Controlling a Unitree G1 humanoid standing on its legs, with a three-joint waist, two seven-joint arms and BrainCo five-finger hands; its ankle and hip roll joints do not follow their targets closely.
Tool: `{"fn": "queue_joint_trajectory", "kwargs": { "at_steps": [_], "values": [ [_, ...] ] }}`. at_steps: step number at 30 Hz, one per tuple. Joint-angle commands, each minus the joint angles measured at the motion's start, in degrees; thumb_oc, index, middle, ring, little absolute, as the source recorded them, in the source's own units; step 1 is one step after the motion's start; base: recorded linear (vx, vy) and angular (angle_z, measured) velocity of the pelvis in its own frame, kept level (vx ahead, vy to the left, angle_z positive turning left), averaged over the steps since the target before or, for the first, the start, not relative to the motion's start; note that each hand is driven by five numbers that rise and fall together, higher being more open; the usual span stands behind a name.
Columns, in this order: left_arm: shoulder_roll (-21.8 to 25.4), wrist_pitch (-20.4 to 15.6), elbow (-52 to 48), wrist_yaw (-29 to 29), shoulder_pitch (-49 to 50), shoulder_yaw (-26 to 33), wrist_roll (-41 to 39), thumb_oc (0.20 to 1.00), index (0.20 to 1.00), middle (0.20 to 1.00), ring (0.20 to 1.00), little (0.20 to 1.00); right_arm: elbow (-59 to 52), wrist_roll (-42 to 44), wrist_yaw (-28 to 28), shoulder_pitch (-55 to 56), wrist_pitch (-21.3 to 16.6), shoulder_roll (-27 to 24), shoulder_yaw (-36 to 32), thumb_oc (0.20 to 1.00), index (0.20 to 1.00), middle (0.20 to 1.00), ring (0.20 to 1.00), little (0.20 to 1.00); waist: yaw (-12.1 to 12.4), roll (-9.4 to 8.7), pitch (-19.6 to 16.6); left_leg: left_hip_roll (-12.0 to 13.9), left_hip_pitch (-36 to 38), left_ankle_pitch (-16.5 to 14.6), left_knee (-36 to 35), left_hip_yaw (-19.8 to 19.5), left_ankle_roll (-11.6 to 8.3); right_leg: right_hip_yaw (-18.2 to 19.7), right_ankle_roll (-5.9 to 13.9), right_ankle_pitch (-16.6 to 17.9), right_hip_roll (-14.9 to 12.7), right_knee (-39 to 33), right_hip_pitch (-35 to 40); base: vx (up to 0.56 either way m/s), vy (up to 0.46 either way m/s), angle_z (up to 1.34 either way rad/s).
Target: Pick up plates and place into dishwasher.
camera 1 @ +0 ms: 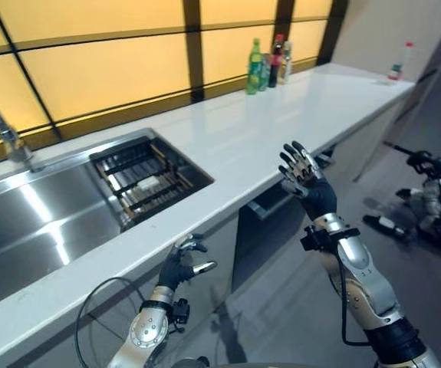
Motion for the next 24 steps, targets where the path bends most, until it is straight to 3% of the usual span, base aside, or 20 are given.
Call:
{"fn": "queue_joint_trajectory", "kwargs": {
  "at_steps": [1, 8, 13, 16, 17, 20, 24],
  "values": [
    [4.4, -7.7, -3.8, 2.7, -14.5, 14.2, -4.9, 1.000, 1.000, 1.000, 1.000, 1.000, -2.0, 0.3, -0.5, -2.0, -4.6, 1.1, -1.7, 1.000, 1.000, 1.000, 1.000, 1.000, 1.4, -3.43, -0.3, -2.4, 4.6, -2.3, 1.4, 3.2, 0.94, 6.7, 6.76, 13.7, -3.8, -12.5, 2.3, -0.08, -0.201, 1.51],
    [4.5, -6.3, -7.9, 2.4, -14.1, 15.9, -7.1, 1.000, 1.000, 1.000, 1.000, 1.000, -0.7, 1.2, 0.2, -6.8, -1.8, 1.1, 0.1, 1.000, 1.000, 1.000, 1.000, 1.000, 5.7, -3.67, 0.0, 1.8, 2.3, -0.2, 1.6, 3.6, -3.62, -0.1, 4.99, 13.1, -3.1, -18.8, 5.5, -0.09, -0.216, 1.10],
    [3.7, -5.9, -9.0, -1.0, -13.9, 16.7, -10.5, 1.000, 1.000, 1.000, 1.000, 1.000, -0.8, 0.4, -0.8, -7.2, -0.7, 1.3, 2.4, 1.000, 1.000, 1.000, 1.000, 1.000, 7.0, -3.47, 0.8, 2.6, -1.1, 2.3, 5.0, 5.2, -4.51, -2.9, 3.81, 12.9, -2.1, -19.3, 5.6, -0.08, -0.160, 0.23],
    [2.7, -4.9, -8.9, -5.7, -14.7, 16.2, -13.8, 1.000, 1.000, 1.000, 1.000, 1.000, -0.5, 0.1, -3.2, -5.8, -2.0, 0.7, 1.6, 1.000, 1.000, 1.000, 1.000, 1.000, 5.1, -4.30, 1.5, 1.8, -4.6, 0.8, 14.9, 14.8, -4.49, -6.4, 3.31, 13.1, -3.0, -19.5, 5.8, -0.09, -0.116, 0.57],
    [2.3, -5.0, -8.8, -6.5, -15.0, 15.9, -14.0, 1.000, 1.000, 1.000, 1.000, 1.000, 0.0, -0.1, -3.8, -5.6, -2.5, 0.6, 1.3, 1.000, 1.000, 1.000, 1.000, 1.000, 4.0, -4.50, 1.7, 1.7, -4.5, -1.5, 17.5, 17.5, -3.95, -7.2, 3.20, 13.2, -3.2, -19.2, 5.9, -0.06, -0.051, 1.38],
    [2.2, -6.2, -7.8, -6.3, -15.5, 14.8, -15.2, 1.000, 1.000, 1.000, 1.000, 1.000, 2.3, -0.8, -3.7, -6.2, -3.6, 1.3, 2.1, 1.000, 1.000, 1.000, 1.000, 1.000, 1.6, -3.94, 0.4, 1.3, -0.2, -3.9, 11.3, 20.3, -2.74, -7.9, 3.44, 13.3, -2.9, -18.5, 5.0, -0.02, 0.033, 0.81],
    [1.6, -5.2, -7.5, -5.7, -16.7, 13.5, -15.5, 1.000, 1.000, 1.000, 1.000, 1.000, 1.6, -2.1, -5.0, -5.7, -1.9, 2.7, 2.4, 1.000, 1.000, 1.000, 1.000, 1.000, 0.7, -2.85, -1.1, 2.0, 4.4, -3.2, 3.6, 19.2, -3.13, -6.7, 3.93, 13.9, -2.4, -20.8, 6.5, 0.06, 0.046, 0.32]
  ]
}}
